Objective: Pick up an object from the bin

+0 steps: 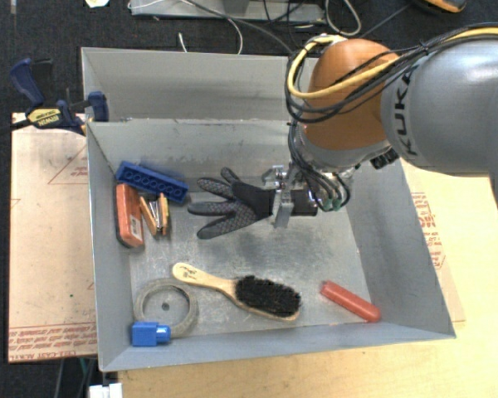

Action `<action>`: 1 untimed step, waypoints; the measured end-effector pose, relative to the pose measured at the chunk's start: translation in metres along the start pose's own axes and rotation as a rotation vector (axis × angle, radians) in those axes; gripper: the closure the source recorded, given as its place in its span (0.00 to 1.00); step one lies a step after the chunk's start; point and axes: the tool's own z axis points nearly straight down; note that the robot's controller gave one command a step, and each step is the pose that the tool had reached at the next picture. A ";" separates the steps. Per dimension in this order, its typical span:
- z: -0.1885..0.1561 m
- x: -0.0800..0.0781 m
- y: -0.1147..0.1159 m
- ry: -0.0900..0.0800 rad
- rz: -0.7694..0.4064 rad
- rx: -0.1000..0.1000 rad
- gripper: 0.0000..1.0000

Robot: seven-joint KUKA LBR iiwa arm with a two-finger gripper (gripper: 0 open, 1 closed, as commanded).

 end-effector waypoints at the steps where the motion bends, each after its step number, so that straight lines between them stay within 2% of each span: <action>1: 0.022 -0.019 0.063 0.009 -0.124 0.001 1.00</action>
Offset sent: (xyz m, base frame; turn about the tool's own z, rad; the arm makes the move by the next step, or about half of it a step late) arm 0.0274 0.0509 -0.1155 -0.0689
